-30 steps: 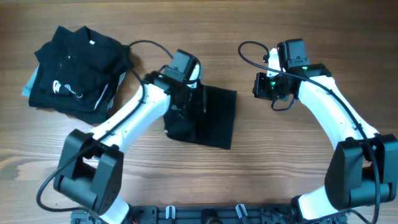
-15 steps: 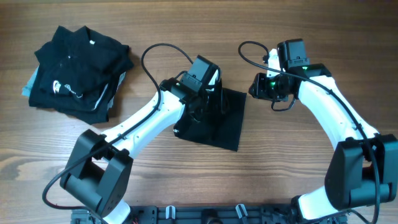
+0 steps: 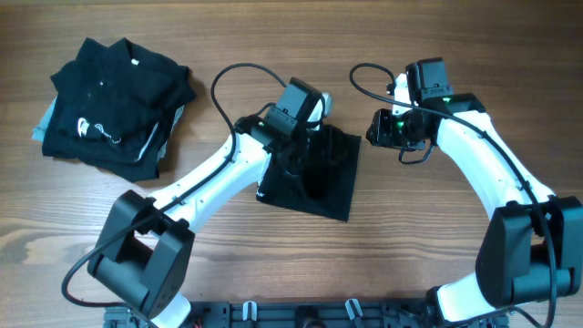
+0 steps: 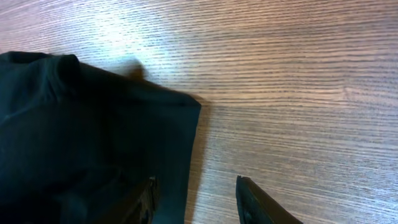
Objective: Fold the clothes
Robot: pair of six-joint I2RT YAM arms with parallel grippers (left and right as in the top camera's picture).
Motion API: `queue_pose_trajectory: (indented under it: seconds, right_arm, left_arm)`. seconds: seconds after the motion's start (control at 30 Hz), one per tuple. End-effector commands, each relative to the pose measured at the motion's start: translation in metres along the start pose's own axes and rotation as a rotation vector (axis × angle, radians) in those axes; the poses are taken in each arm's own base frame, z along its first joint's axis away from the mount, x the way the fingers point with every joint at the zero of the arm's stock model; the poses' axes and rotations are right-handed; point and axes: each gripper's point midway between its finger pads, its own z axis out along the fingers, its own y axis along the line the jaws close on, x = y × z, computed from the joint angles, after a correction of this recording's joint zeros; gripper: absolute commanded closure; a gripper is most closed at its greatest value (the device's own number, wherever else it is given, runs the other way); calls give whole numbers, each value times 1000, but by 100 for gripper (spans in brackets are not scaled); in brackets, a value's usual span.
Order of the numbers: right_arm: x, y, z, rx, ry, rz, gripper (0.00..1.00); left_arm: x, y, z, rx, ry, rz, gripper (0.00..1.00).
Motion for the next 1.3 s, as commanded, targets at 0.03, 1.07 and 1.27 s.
queue_pose_trajectory:
  seconds: [0.03,1.07,1.27]
  right_arm:
    - [0,33,-9,-176,5,-143,52]
    - [76,56,30,-127,282,-262,69]
    - [76,95,22,-366,266,-314,44]
  left_arm:
    - [-23,9,-44,6,-73,-10,52]
    - [17,111,-14,-270,127,-83,37]
    - [16,111,-14,-269,126,-82,37]
